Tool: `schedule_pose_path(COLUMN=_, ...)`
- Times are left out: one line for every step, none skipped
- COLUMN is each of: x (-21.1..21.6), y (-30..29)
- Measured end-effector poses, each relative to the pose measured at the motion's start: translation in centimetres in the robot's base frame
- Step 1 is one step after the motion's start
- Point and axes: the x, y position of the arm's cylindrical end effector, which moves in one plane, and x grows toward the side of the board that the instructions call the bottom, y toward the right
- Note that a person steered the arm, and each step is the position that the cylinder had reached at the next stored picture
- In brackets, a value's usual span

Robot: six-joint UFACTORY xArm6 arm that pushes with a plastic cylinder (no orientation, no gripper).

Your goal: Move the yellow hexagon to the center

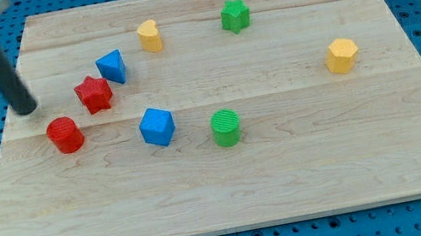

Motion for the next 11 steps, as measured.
schedule_pose_path(x=5.9, y=2.0)
schedule_pose_path(x=3.4, y=6.6)
schedule_pose_path(x=3.7, y=10.1)
schedule_pose_path(x=10.4, y=11.5)
schedule_pose_path(x=12.3, y=21.3)
schedule_pose_path(x=11.9, y=28.2)
schedule_pose_path(x=11.7, y=38.2)
schedule_pose_path(x=5.4, y=39.6)
schedule_pose_path(x=3.2, y=42.5)
schedule_pose_path(x=1.5, y=49.2)
schedule_pose_path(x=-2.2, y=47.8)
